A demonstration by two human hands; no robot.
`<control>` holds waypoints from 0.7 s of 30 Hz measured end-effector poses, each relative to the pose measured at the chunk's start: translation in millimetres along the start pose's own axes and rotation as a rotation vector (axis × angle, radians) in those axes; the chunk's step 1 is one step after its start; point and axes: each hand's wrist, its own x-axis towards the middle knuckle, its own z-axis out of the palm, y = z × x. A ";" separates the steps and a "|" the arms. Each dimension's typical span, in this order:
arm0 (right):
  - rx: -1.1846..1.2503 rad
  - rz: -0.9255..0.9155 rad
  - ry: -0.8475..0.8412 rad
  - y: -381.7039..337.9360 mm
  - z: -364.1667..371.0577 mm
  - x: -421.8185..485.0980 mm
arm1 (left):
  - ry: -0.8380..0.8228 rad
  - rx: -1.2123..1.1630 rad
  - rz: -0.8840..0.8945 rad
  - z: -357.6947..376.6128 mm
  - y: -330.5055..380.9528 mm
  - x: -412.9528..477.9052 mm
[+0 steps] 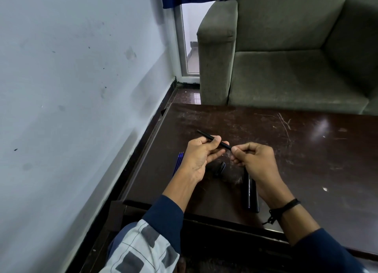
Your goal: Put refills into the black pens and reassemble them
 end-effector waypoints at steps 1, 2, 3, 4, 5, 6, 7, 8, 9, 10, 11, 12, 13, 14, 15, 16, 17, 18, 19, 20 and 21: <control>-0.008 -0.010 0.006 0.2 0.1 -0.2 | -0.002 0.003 -0.003 0.2 0.1 -0.2; -0.013 -0.018 0.006 0.5 -0.3 -0.3 | -0.002 0.008 -0.006 0.6 0.6 -0.4; -0.012 -0.024 -0.001 0.6 -0.5 -0.3 | 0.000 0.014 -0.005 0.6 1.4 -0.4; -0.005 -0.026 -0.012 0.3 -0.3 -0.4 | 0.001 0.018 0.000 0.0 2.3 -0.2; 0.007 -0.023 -0.022 0.0 0.1 -0.6 | 0.001 0.021 0.007 -0.4 3.0 -0.3; 0.018 -0.017 -0.029 0.1 0.4 -0.4 | 0.000 0.025 0.015 -0.6 3.8 -0.7; 0.023 -0.011 -0.031 0.3 0.8 -0.1 | -0.002 0.030 0.022 -0.5 4.4 -1.1; 0.018 -0.009 -0.027 0.9 0.9 0.1 | -0.004 0.036 0.027 -0.3 4.1 -1.6; 0.007 -0.010 -0.019 1.3 0.9 0.3 | -0.007 0.043 0.029 0.0 3.8 -1.9; -0.002 -0.011 -0.007 1.6 1.2 0.3 | -0.011 0.048 0.030 0.2 3.4 -2.4; -0.008 -0.010 0.005 1.8 1.3 0.0 | -0.015 0.050 0.029 0.5 3.1 -2.8; -0.011 -0.011 0.015 1.9 1.2 -0.2 | -0.017 0.047 0.026 0.9 3.0 -3.0; -0.016 -0.013 0.023 1.9 0.8 -0.6 | -0.016 0.044 0.022 1.3 3.1 -2.9; -0.020 -0.015 0.027 2.0 0.5 -1.0 | -0.013 0.044 0.020 1.6 3.3 -2.9; -0.019 -0.020 0.024 1.4 0.4 -1.4 | -0.010 0.048 0.023 1.6 3.8 -2.9; -0.011 -0.025 0.015 1.0 0.2 -1.9 | -0.009 0.051 0.027 1.6 4.2 -2.9; 0.006 -0.028 0.005 0.5 0.3 -2.4 | -0.008 0.053 0.031 1.5 4.6 -3.0; 0.024 -0.027 -0.003 -0.1 0.9 -2.7 | -0.008 0.051 0.036 1.1 5.0 -2.9; 0.035 -0.020 -0.003 -0.3 1.4 -2.6 | -0.007 0.048 0.039 0.8 5.3 -2.9; 0.032 -0.014 0.003 -0.2 1.8 -1.9 | -0.006 0.046 0.037 1.0 5.1 -3.2; 0.021 -0.009 0.011 0.3 2.0 -1.1 | -0.005 0.046 0.031 1.5 4.6 -3.5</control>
